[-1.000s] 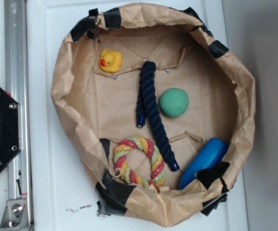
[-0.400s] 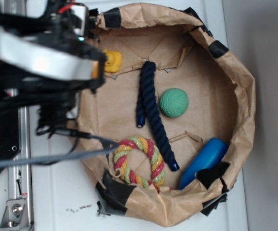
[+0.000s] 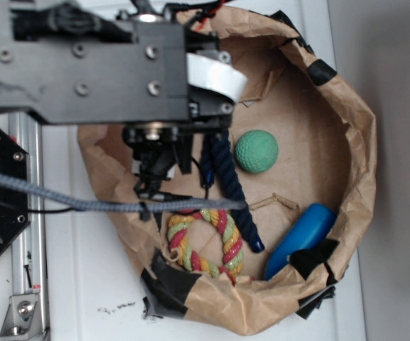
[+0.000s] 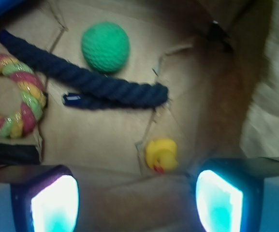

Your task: Grab the yellow duck.

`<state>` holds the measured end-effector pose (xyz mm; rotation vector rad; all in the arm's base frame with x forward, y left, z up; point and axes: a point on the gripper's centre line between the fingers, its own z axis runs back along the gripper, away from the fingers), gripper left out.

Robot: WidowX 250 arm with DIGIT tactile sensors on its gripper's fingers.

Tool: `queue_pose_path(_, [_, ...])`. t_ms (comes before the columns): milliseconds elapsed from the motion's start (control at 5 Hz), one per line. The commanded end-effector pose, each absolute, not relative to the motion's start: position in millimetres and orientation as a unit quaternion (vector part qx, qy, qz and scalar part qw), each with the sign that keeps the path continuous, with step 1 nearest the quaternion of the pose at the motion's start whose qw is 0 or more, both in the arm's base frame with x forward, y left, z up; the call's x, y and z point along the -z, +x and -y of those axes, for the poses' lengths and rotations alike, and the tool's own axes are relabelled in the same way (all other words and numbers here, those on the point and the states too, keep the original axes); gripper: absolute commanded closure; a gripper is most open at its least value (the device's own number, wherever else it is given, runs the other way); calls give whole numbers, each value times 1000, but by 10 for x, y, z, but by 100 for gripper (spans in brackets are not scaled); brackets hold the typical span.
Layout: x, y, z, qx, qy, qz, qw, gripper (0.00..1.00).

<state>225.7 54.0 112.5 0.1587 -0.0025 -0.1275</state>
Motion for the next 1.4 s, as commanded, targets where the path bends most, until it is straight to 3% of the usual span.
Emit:
queue_pose_path(0, [-788, 2260, -470, 93, -28, 50, 994, 0])
queue_pose_path(600, [-659, 1936, -674, 71, -39, 48, 996, 0])
queue_pose_path(800, [-619, 1806, -873, 50, -26, 45, 997, 0])
queue_pose_path(1000, [-662, 1876, -1092, 56, 14, 62, 996, 0])
queue_pose_path(1200, [-674, 2059, -1144, 74, 34, 81, 993, 0])
